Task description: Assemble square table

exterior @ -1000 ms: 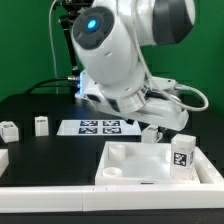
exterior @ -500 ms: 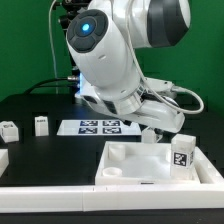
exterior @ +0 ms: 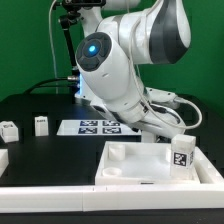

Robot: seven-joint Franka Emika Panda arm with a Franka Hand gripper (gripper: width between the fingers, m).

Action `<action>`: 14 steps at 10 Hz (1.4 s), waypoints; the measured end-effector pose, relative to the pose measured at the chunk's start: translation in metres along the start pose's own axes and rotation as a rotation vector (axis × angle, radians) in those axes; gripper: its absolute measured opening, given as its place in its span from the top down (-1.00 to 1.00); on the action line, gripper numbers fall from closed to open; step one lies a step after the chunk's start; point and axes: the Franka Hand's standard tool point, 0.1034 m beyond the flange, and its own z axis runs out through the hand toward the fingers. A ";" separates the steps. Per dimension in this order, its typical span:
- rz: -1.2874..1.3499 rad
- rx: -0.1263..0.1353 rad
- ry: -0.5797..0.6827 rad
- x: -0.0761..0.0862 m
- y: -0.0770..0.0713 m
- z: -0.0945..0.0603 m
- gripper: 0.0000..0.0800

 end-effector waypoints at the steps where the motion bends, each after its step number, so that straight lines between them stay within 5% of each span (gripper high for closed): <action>1: 0.001 0.000 0.000 0.000 0.000 0.000 -0.31; 3: 0.001 0.001 0.000 0.000 0.000 0.000 0.29; 11: -0.001 -0.002 0.003 0.001 0.000 -0.005 0.28; 12: -0.039 -0.051 0.012 -0.003 -0.004 -0.034 0.28; 14: -0.097 -0.037 0.076 -0.018 -0.017 -0.089 0.28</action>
Offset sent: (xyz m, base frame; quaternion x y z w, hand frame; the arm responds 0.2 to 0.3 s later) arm 0.0000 0.0000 0.0000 0.0000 0.0000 0.0000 1.0000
